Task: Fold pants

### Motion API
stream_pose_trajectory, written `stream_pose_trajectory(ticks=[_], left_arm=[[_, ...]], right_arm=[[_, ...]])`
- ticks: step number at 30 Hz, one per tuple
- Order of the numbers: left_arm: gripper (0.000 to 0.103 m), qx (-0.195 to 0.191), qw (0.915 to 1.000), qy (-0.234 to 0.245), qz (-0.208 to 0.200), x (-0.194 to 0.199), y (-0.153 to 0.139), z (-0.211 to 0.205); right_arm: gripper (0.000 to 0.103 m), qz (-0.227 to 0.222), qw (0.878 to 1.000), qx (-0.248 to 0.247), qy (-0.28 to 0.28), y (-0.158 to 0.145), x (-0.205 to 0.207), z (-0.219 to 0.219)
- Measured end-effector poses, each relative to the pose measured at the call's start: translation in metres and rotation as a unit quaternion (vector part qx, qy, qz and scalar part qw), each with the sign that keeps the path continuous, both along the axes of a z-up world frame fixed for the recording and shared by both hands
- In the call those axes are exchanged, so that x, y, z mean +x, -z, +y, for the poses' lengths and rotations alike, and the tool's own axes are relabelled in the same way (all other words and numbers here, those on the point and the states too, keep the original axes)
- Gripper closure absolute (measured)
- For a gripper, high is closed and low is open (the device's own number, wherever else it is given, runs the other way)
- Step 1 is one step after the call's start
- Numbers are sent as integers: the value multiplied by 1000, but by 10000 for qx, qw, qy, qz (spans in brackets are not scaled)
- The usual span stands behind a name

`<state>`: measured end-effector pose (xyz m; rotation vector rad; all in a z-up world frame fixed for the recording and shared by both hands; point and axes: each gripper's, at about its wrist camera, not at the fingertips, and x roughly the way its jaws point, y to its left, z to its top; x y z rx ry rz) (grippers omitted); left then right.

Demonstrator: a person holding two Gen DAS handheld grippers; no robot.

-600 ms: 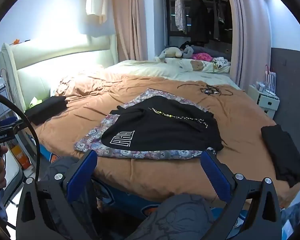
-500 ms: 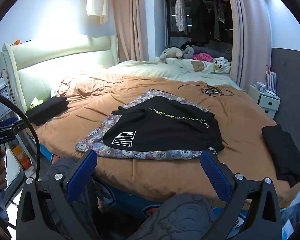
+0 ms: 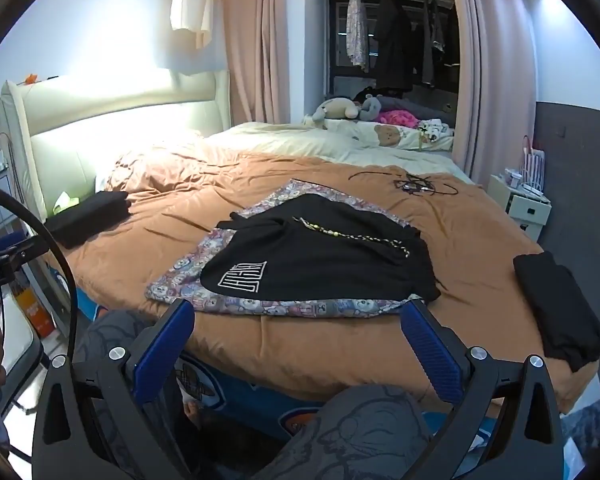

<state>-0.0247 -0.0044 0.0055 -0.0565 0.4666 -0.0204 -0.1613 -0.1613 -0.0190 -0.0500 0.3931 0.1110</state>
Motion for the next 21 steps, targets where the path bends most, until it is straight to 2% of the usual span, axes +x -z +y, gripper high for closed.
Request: stream_pose_trajectory(ticks=[7,21], left_arm=[[0,-137,9999,75,-27,-6,0,4],[0,10,9999,81,-69,-16,-2,4]], right_arm=[[0,-53,9999,102,17,-6,-1,-7],[0,-51,9998,198,-22,-5,-7,-9]])
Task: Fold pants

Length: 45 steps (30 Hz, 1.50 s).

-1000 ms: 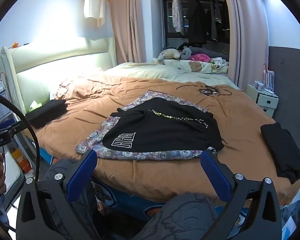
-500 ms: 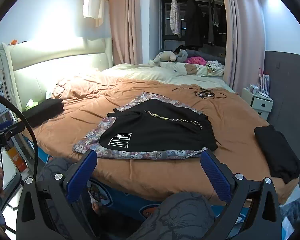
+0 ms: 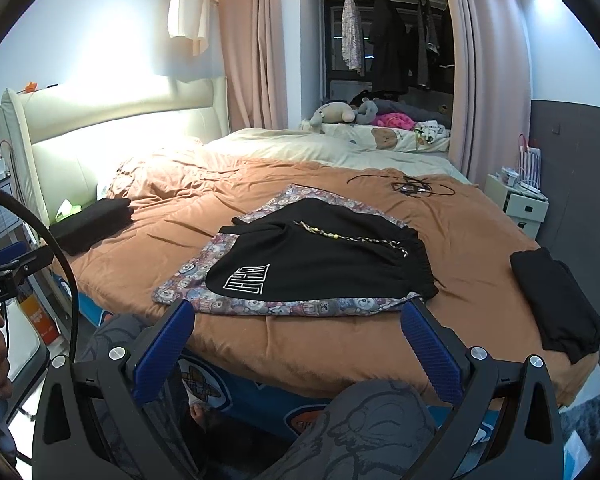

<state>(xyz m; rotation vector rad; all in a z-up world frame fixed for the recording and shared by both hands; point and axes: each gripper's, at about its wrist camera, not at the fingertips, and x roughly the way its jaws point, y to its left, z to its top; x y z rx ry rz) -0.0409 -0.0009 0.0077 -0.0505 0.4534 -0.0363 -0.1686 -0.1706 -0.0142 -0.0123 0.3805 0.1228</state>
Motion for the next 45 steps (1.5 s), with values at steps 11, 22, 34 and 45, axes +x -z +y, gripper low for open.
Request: stream_pose_trajectory(ticks=[11,22,34,45], left_arm=[[0,20,10000,34,-21,-7,-3,3],[0,-29,10000,49,-36,-12,-2,4],[0,-77,9999,73,-1,-18,0,8],[0,-186,9998,77,81,-12,-1,15]], right_arm=[[0,-11,10000,-58,-29,-2,-6,4],[0,-104,9998,58,-126,-1,-11,3],[0,-166,9998,38,-137,-1,-13,5],[0,39,9999,110,-66,-2,0,0]])
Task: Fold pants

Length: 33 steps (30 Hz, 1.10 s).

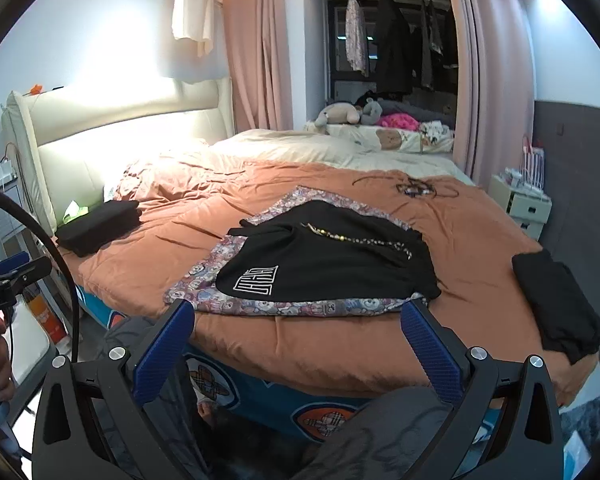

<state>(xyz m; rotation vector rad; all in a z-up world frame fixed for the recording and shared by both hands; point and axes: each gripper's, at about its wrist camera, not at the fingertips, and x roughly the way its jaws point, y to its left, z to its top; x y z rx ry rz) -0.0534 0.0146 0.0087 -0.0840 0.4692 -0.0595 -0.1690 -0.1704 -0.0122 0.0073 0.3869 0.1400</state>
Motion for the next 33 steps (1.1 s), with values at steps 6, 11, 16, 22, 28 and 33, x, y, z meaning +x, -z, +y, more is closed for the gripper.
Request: stream_pose_trajectory(ticks=[6,11,16,22,28,33], left_arm=[[0,-32,9999,158,29,11,-3,0],[0,-74,9997,226,61,30,-8,2],[0,-159,9994,229,217,53,0,9],[0,-266,9984,234,440,84,18,13],[0,-514,9958,252,720,111,38,18],[0,-510,9943,246,907,131,49,18]], right_arm=[[0,46,9998,129,141,-1,10,-10],[0,87,9993,266,230,0,24,-16],[0,182,9989,285,316,4,44,-17],[0,302,9982,299,424,9,69,-20],[0,540,9969,246,515,10,95,-21],[0,689,9952,412,559,10,118,-26]])
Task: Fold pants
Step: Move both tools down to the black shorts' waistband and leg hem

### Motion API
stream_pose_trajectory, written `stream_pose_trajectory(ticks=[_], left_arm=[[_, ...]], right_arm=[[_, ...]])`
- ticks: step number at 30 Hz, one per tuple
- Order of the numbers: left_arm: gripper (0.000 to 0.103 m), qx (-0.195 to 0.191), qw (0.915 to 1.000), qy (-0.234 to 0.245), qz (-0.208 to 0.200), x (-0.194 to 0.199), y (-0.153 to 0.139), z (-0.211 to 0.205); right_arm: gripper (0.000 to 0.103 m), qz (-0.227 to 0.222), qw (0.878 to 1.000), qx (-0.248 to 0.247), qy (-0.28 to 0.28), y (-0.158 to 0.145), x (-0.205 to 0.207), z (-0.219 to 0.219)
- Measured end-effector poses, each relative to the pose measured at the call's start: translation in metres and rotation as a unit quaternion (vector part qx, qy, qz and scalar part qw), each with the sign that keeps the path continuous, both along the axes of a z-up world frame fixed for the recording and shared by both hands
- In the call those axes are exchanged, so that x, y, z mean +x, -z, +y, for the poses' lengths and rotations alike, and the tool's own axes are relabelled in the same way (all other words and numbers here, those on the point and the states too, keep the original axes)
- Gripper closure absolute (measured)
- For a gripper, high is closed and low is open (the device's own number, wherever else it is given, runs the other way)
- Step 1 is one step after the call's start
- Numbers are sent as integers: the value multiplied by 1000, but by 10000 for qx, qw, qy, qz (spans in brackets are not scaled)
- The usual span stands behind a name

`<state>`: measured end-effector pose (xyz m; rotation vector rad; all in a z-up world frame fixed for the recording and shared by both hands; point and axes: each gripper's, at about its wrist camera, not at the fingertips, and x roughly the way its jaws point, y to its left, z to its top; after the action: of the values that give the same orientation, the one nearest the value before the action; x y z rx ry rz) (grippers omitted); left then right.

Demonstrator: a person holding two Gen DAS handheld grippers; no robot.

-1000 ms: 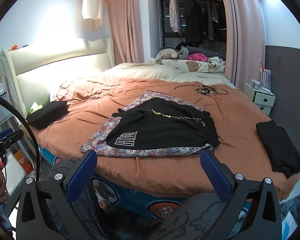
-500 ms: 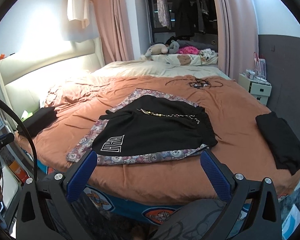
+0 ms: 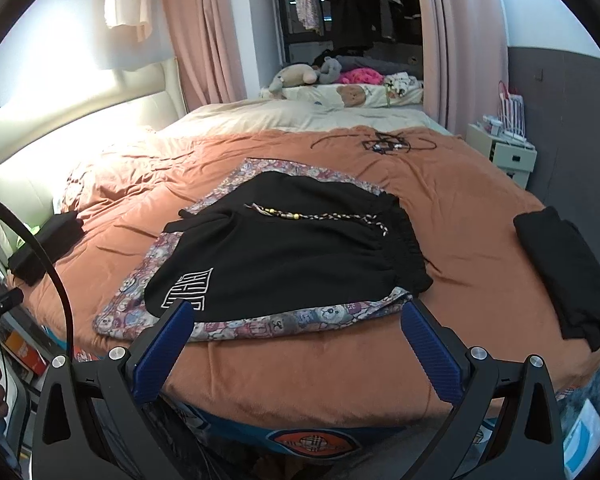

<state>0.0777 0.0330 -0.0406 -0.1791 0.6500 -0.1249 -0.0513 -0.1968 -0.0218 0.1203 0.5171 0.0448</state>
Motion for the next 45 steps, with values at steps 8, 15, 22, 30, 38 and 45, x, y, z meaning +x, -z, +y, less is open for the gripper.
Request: stream_pose_trajectory(ticks=[8,15,22,30,38,45], left_arm=[[11,-690,9960,-253,508,39,34,24],[19,-1299,9851,-223,1106,66,70,36],[28,-1665,9711,-152,1702,78,100,38],[28,-1999,9565,-22,2123,85,121,26],[29,-2523,9401,-112,2291,96,130,23],[31,-2982,9240,-106,2389,97,132,14]], right_arm=[[0,409,9986,326,-2,13,35,-24],[0,659,9958,626,84,22,63,-48],[0,823,9917,973,138,41,85,-74],[8,1109,9846,1338,193,64,105,-100],[8,1253,9754,1805,158,77,114,-122],[8,1318,9637,2308,248,92,117,-145]])
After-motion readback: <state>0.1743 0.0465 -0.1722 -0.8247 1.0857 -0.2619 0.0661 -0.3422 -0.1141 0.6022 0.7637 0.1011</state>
